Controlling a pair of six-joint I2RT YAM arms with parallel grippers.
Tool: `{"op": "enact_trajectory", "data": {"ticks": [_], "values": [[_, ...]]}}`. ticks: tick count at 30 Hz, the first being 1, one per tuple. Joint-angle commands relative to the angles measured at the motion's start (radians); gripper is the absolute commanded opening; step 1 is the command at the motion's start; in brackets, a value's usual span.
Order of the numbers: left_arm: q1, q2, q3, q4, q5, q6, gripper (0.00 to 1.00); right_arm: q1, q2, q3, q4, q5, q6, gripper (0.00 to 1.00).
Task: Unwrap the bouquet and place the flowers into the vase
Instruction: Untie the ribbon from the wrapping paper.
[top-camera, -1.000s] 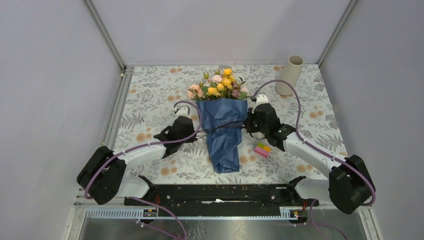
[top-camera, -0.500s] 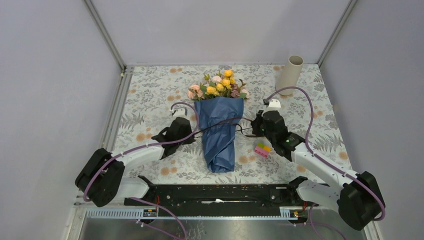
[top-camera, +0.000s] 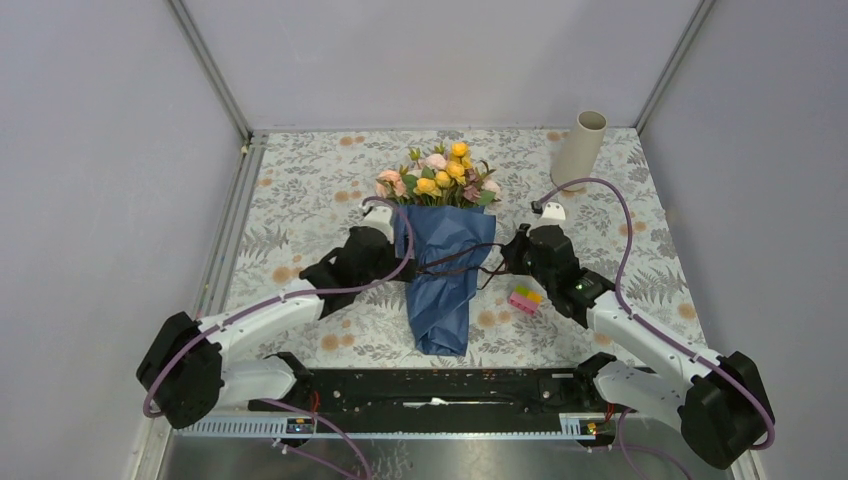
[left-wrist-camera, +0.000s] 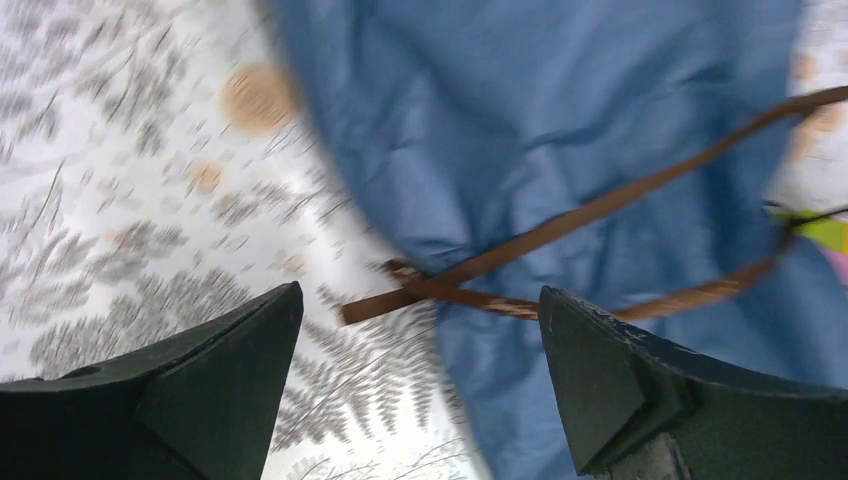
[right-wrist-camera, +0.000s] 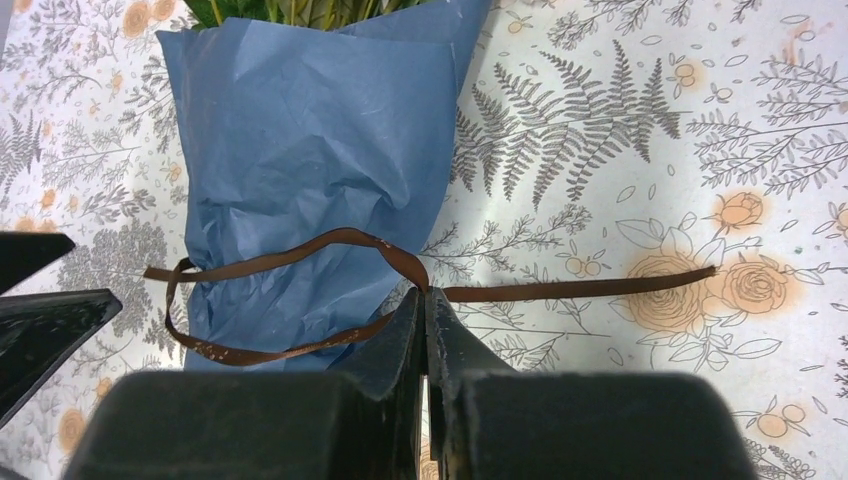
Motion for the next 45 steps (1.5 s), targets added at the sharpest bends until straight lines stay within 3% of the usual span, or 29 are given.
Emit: {"op": "enact_trajectory", "data": {"ticks": [1, 11, 23, 26, 30, 32, 45], "values": [[-0.090, 0.022, 0.098, 0.086, -0.009, 0.149, 0.95, -0.001, -0.020, -0.010, 0.011, -0.026, 0.023, 0.04], [-0.194, 0.126, 0.126, 0.266, 0.118, 0.223, 0.93, -0.001, -0.030, -0.015, -0.007, -0.035, 0.000, 0.04], [-0.234, 0.210, 0.171, 0.283, 0.183, 0.223, 0.74, -0.001, -0.006, -0.005, -0.009, -0.046, 0.004, 0.04], [-0.257, 0.253, 0.209, 0.262, 0.174, 0.218, 0.63, -0.001, -0.009, -0.008, -0.010, -0.039, 0.008, 0.04], [-0.271, 0.273, 0.218, 0.263, 0.146, 0.205, 0.35, -0.001, -0.019, -0.018, -0.015, -0.023, 0.019, 0.04], [-0.272, 0.268, 0.211, 0.263, 0.122, 0.188, 0.28, -0.001, -0.024, -0.022, -0.022, -0.007, 0.024, 0.04], [-0.272, 0.304, 0.204, 0.283, 0.078, 0.182, 0.38, -0.001, -0.045, -0.001, -0.077, 0.000, 0.020, 0.05]]}}
